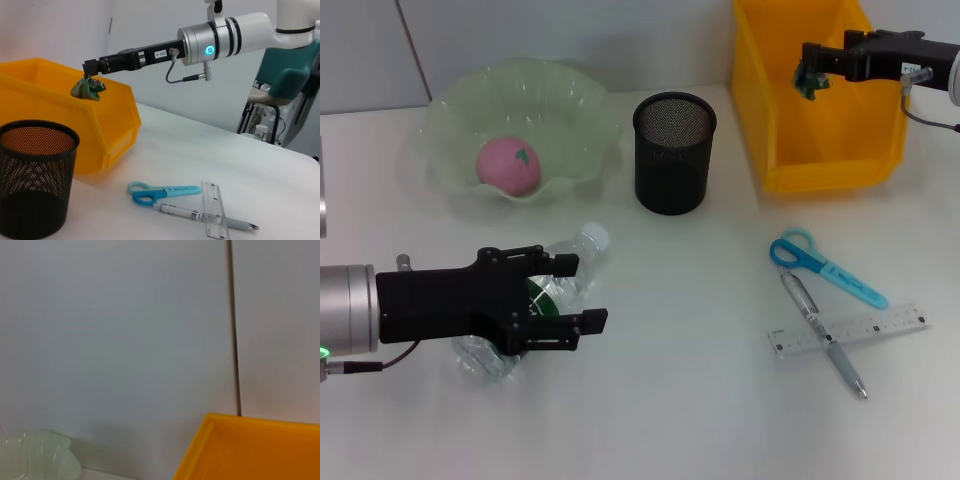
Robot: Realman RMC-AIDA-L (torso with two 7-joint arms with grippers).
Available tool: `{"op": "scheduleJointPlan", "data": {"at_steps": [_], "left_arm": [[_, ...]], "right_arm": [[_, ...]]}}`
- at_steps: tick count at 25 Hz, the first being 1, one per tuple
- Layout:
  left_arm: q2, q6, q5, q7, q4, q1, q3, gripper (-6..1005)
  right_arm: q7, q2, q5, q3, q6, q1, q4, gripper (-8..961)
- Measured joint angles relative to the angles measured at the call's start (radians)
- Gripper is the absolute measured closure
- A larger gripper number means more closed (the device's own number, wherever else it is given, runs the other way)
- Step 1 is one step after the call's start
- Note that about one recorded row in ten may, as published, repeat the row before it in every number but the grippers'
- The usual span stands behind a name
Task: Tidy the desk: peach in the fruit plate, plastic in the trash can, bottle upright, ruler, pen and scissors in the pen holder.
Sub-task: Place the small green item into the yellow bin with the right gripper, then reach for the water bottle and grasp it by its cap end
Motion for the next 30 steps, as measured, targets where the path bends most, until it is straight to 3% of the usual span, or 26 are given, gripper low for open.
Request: {"op": "scheduleJointPlan", "data": {"at_steps": [18, 22, 30], "left_arm": [[-0.002, 0.001, 0.0, 0.0, 0.0, 0.002, 0.0, 263], [-0.001, 0.005, 0.0, -0.001, 0.0, 0.002, -0.003, 265], [0.0, 0.02, -0.001, -0.001, -0.001, -0.001, -0.014, 268]], "right_arm": [[0.037, -0.001, 0.001, -0.006, -0.048, -0.004, -0.03, 260], [0.136, -0.015, 0.005, -0.001, -0.181, -0.021, -0.083, 260], [0.257, -0.034, 0.01, 0.002, -0.574, -0.061, -0.231, 260]]}}
